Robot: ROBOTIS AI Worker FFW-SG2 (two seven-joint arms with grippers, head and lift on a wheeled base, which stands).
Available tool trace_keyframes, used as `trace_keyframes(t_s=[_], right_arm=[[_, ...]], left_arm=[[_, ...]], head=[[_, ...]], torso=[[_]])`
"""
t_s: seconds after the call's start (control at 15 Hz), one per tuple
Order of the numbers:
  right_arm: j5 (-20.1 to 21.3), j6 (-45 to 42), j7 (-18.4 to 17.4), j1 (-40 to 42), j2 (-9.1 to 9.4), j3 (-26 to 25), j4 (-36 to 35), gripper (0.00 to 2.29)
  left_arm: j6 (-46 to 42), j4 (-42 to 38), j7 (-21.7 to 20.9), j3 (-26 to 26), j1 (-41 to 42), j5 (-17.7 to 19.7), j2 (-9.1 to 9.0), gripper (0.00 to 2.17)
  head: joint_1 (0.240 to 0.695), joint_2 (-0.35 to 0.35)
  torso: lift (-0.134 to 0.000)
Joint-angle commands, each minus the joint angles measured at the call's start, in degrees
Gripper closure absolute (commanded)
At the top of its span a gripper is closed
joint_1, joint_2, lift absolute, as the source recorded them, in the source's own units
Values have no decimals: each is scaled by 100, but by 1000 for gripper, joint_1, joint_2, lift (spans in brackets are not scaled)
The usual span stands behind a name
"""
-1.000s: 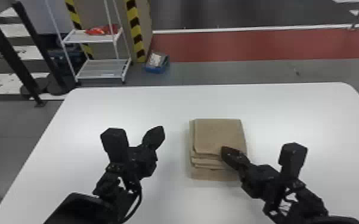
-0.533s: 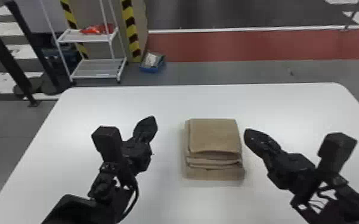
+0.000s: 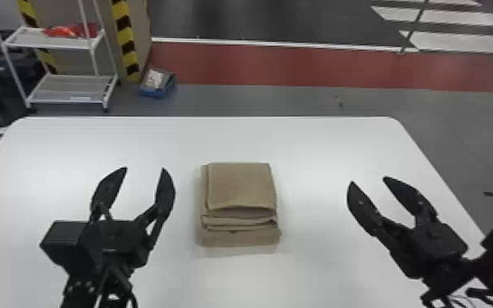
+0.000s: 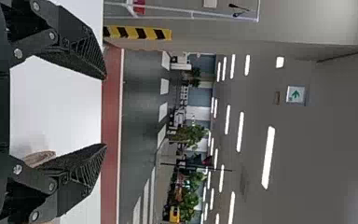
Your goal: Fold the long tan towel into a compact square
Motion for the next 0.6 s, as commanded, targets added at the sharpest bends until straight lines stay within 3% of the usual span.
trace_keyframes(t_s=[0.0, 0.13, 0.27, 0.4, 0.53], right_arm=[[-468, -496, 260, 120, 5, -365, 215, 63], [-951, -707, 409, 295, 5, -795, 215, 66], [-1030, -778, 427, 392, 5, -1050, 215, 60], [-1022, -725, 225, 436, 5, -1050, 215, 60], [-951, -760, -206, 454, 5, -716, 206, 49]], left_arm=[[-516, 2, 81, -28, 374, -205, -33, 26], [-779, -50, 134, 69, 568, -302, -51, 26], [-709, -217, 134, 280, 726, -302, -59, 26], [-94, -367, -24, 508, 788, -258, -138, 26], [1049, -692, -613, 781, 796, -135, -279, 26]], head=[[695, -114], [695, -139], [695, -184], [695, -204], [695, -211]], torso=[[-123], [-123], [-123], [-123], [-123]])
